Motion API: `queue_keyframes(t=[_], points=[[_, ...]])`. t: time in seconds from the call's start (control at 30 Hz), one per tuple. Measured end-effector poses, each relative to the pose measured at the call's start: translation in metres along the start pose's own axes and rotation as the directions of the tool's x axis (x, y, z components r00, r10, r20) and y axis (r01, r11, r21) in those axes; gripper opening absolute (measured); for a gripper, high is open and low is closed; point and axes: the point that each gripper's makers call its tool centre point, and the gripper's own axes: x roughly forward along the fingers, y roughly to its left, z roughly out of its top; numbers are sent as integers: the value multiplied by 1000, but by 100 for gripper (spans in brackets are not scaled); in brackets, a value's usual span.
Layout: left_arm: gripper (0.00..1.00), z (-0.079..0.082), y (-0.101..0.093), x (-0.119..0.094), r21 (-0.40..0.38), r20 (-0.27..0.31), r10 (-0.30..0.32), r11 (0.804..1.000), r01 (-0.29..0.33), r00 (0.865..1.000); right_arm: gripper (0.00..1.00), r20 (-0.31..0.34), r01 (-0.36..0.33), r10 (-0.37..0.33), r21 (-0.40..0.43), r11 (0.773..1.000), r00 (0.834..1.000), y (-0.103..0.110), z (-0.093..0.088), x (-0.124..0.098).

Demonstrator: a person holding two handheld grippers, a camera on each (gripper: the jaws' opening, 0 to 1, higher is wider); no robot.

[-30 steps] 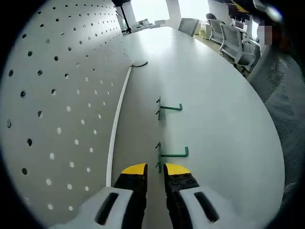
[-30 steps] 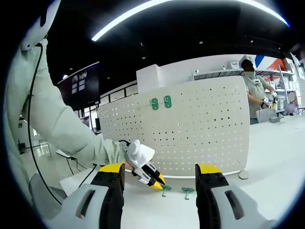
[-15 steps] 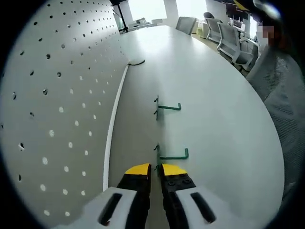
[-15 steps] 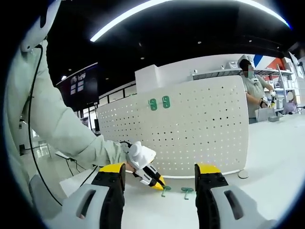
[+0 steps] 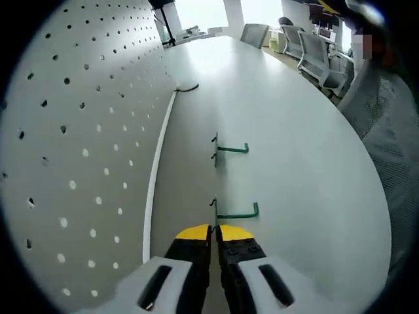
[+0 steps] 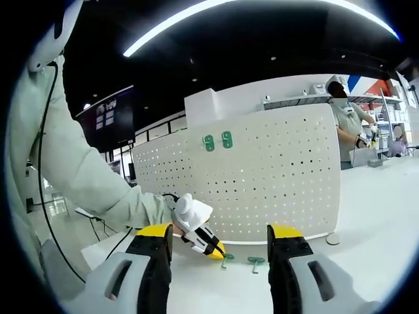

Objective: Insert the hook assembly into the mounting plate slot until the hook locks in place.

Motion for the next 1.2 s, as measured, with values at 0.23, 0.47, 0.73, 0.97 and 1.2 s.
queue_keyframes(t=[0.23, 0.47, 0.73, 0.97, 1.2], points=[[4, 4, 6, -10, -5, 13, 26, 1000, -26, 1000, 56, 1, -3, 3, 0, 1000, 1000, 0, 0, 0], [4, 5, 8, -21, -15, 25, 50, 999, -50, 998, 56, 1, -6, 6, -3, 1000, 1000, 1, 1, 0], [4, 3, 8, -38, -25, 30, 79, 997, -78, 996, 56, -4, -15, 15, -8, 1000, 1000, 3, -1, 1], [4, 10, 7, -56, -24, 63, 121, 993, -120, 991, 56, -6, -20, 20, -9, 1000, 1000, 5, -1, 1], [4, 33, 11, -85, -21, 145, 199, 980, -198, 969, 56, -9, -33, 33, -17, 999, 999, 8, -1, 1]])
